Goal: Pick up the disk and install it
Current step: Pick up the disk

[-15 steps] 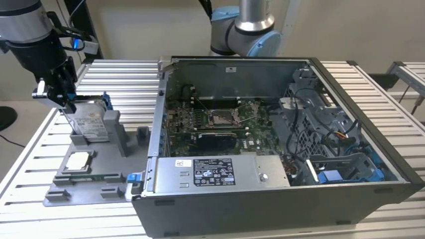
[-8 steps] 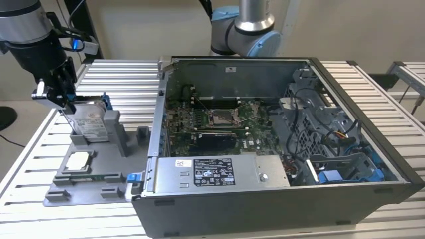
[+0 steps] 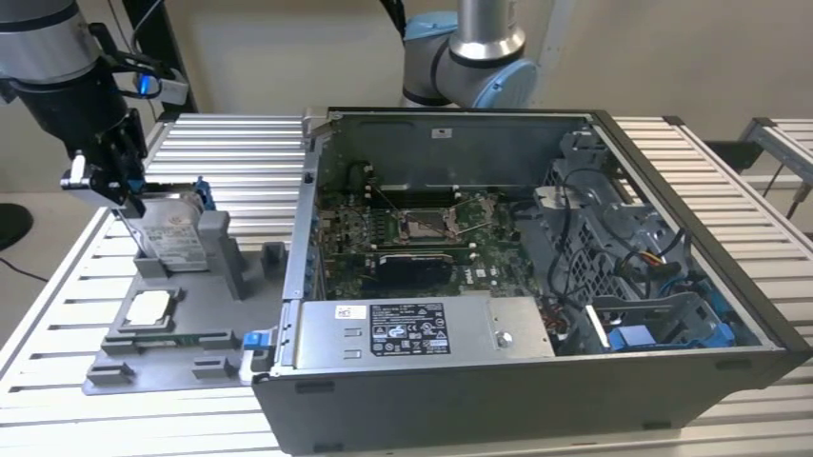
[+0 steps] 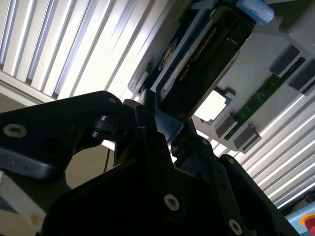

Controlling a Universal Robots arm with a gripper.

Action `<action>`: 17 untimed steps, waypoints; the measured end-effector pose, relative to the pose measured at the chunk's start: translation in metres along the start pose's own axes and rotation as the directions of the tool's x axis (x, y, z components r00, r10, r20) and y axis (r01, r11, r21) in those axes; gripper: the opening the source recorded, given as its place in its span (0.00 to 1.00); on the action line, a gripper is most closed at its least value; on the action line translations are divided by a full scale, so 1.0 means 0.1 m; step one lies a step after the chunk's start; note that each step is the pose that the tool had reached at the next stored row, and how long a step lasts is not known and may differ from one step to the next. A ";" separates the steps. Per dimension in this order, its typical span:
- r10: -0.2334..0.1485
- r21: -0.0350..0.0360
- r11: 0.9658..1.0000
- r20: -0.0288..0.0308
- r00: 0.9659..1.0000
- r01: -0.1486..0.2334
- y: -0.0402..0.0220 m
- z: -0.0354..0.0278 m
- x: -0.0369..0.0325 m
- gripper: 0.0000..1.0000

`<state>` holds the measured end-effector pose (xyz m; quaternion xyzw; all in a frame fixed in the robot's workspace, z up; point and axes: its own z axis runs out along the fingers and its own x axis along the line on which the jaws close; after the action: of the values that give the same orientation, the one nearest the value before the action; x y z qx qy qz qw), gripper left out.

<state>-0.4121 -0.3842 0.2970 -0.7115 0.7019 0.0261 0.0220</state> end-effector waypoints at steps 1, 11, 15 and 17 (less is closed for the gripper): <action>0.000 0.000 1.000 0.000 1.000 0.000 0.000 0.000 0.000 0.00; 0.000 0.000 1.000 -0.001 1.000 0.000 0.000 0.002 -0.009 0.00; 0.000 0.000 1.000 -0.001 1.000 0.000 0.000 -0.018 -0.010 0.00; 0.000 0.000 1.000 -0.001 1.000 0.000 0.001 -0.048 -0.012 0.00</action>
<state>-0.4122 -0.3833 0.3018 -0.7114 0.7019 0.0256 0.0216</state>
